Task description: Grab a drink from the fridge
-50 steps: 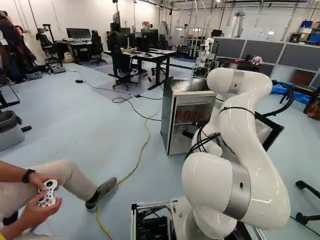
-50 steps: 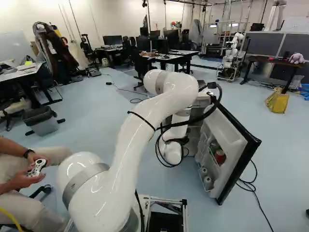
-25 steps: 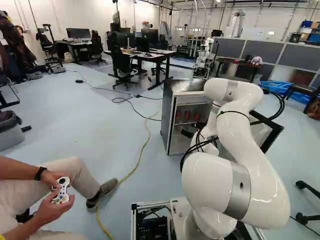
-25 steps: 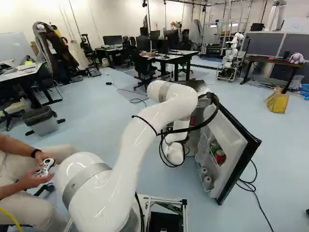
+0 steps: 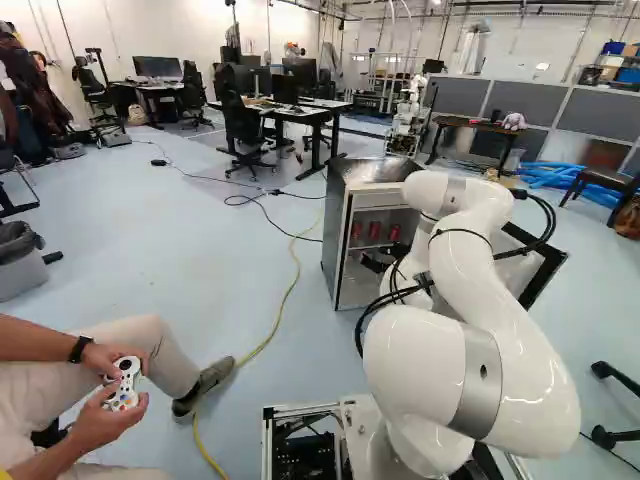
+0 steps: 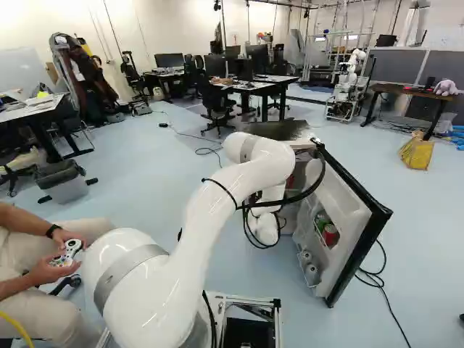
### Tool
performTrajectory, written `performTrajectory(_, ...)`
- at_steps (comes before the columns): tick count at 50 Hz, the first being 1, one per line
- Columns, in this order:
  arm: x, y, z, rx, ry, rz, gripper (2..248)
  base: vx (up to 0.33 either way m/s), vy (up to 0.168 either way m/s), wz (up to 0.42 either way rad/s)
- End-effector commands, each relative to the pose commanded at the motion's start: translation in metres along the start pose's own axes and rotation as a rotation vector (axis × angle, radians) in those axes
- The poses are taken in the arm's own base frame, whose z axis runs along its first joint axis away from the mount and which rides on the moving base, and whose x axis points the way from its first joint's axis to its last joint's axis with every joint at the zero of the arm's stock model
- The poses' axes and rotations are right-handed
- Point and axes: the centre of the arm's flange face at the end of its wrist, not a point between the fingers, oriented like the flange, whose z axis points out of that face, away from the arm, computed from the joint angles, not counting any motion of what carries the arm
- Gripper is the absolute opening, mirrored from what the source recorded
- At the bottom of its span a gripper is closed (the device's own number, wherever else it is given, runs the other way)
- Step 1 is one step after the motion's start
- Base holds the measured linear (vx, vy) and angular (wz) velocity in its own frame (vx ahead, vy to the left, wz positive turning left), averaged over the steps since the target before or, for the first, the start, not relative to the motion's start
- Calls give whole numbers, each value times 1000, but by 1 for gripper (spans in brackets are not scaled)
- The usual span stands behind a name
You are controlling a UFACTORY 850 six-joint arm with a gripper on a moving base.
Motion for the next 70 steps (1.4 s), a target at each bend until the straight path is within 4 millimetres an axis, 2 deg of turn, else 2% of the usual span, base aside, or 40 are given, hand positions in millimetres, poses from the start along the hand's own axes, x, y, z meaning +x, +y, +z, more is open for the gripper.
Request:
performTrajectory(19,-4,14,32,2,57,-33,247,0,0,0)
performTrajectory(40,-10,18,63,15,93,-65,247,0,0,0)
performTrajectory(56,-14,20,78,22,105,-82,247,0,0,0)
performTrajectory(70,-14,20,81,23,108,-85,247,0,0,0)
